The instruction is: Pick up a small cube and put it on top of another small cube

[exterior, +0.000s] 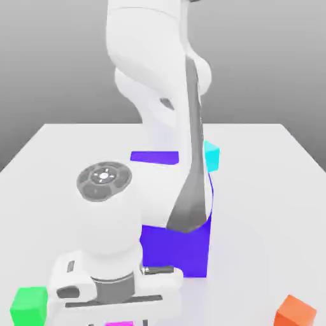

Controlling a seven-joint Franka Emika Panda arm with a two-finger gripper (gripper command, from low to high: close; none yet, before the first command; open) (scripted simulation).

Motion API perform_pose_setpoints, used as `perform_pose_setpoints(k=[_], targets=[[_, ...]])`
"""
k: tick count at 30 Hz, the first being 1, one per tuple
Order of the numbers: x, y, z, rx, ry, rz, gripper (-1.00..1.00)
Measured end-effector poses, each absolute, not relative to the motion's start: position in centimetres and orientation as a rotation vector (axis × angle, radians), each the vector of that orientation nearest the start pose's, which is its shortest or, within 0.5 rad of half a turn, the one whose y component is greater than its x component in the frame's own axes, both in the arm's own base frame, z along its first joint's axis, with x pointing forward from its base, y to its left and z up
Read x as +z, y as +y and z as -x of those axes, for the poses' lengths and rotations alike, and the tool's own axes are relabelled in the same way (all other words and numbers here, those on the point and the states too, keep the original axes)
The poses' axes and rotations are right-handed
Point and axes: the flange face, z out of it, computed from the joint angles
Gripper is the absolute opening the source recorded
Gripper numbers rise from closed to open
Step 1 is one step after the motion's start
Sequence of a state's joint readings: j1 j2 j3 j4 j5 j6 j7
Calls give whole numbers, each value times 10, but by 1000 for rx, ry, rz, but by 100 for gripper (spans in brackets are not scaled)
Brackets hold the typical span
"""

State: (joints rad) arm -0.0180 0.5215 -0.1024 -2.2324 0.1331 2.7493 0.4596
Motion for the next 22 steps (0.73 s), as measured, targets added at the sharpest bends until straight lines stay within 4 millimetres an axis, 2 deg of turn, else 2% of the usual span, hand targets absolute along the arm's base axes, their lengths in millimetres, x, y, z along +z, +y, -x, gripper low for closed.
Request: perform_pose_setpoints(k=[3, 4, 5, 9, 10, 12, 15, 16, 18, 19, 22], targets=[[136, -73, -533, 0, 1062, 2957, -100], [129, -73, -533, 0, 1062, 2957, -100], [133, -73, -533, 0, 1062, 2957, -100], [181, -74, -533, 1, 1065, 2956, -100], [193, -91, -530, 0, 1140, 2928, -100], [211, -141, -516, -1, 1359, 2836, -100], [230, -217, -486, 0, 1689, 2650, -100], [224, -230, -480, 0, 1744, 2612, -100], [200, -240, -475, 0, 1786, 2583, -100], [187, -241, -474, 0, 1794, 2578, 100], [187, -241, -474, 0, 1794, 2578, 100]])
